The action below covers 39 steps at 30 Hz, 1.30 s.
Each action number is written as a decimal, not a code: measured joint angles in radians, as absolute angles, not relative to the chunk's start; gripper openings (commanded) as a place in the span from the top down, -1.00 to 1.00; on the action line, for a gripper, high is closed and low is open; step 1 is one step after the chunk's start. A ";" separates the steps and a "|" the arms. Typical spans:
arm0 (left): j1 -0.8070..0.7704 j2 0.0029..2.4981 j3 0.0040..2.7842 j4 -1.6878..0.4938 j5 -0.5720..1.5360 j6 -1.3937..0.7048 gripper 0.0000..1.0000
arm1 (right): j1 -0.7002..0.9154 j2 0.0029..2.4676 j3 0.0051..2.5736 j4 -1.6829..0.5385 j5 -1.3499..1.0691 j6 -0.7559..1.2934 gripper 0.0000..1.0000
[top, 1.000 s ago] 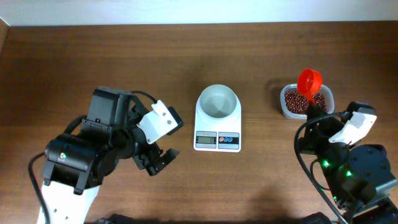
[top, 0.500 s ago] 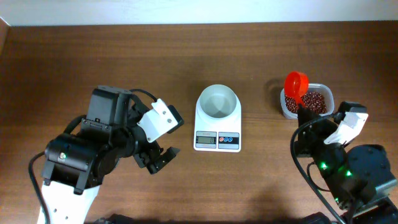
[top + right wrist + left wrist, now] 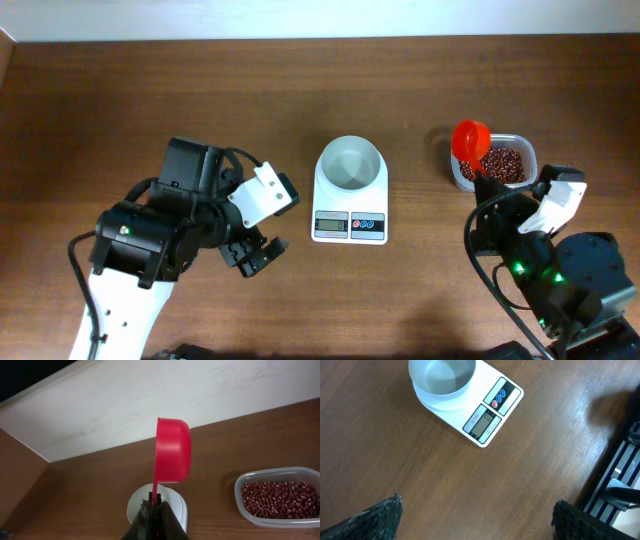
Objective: Scoop and weigh 50g on scale
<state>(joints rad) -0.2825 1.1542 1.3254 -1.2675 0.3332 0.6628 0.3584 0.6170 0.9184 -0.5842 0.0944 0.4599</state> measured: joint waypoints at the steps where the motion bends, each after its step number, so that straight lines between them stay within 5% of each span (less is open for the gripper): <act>1: -0.282 1.154 1.325 -1.264 0.334 0.667 -0.98 | 0.358 0.617 0.918 -0.587 0.094 0.460 0.92; 39: -0.168 1.154 1.277 -1.286 0.371 0.831 -0.98 | 0.358 0.617 0.918 -0.789 0.032 0.498 0.92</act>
